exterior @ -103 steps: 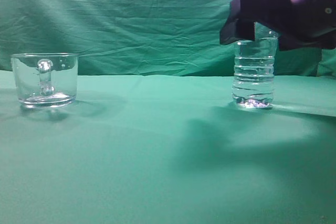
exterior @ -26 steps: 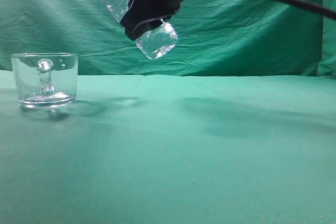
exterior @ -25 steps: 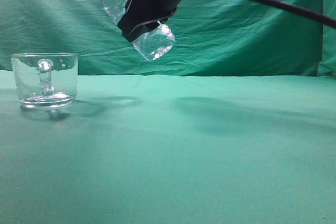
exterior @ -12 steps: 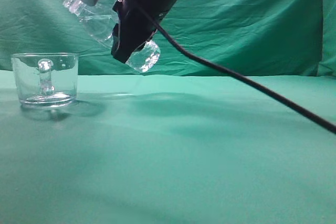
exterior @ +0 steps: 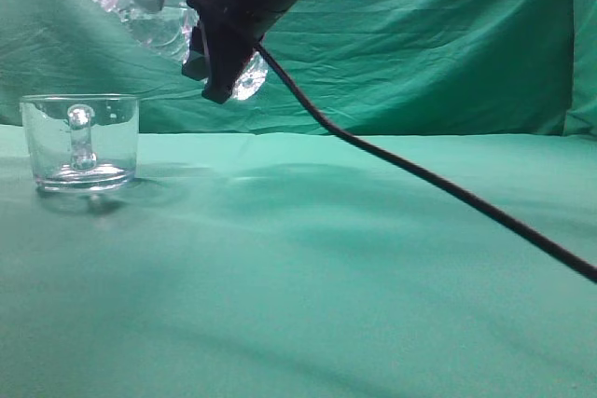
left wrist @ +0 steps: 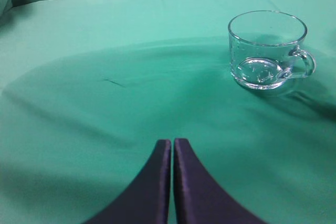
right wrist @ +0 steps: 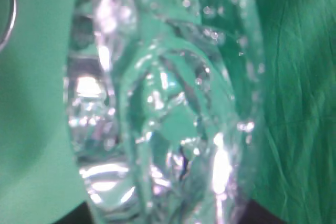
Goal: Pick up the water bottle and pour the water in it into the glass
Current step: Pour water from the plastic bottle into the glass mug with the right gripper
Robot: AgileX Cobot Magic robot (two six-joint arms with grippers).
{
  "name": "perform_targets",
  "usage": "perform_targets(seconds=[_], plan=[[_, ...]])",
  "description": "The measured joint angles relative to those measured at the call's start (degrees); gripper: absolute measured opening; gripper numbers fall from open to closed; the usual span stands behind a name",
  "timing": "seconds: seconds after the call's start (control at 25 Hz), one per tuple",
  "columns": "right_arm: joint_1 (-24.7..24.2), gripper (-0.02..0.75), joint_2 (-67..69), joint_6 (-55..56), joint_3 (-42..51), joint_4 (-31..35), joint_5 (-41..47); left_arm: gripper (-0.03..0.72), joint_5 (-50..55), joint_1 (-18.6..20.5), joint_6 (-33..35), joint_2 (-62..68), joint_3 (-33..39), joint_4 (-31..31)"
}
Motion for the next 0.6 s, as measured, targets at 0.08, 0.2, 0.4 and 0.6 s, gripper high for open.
perform_targets(seconds=[0.08,0.2,0.4,0.6], plan=[[0.0,0.224,0.0,-1.23,0.0,0.0,-0.37,0.0,0.0,0.0,0.0,0.0,0.0,0.0],[0.0,0.224,0.0,-3.84,0.0,0.0,-0.39,0.0,0.0,0.0,0.0,0.0,0.0,0.0],[0.0,0.224,0.0,-5.77,0.0,0.0,-0.76,0.0,0.0,0.0,0.0,0.0,0.0,0.0],[0.0,0.224,0.0,-8.3,0.0,0.0,-0.76,0.0,0.0,0.0,0.0,0.0,0.0,0.0]])
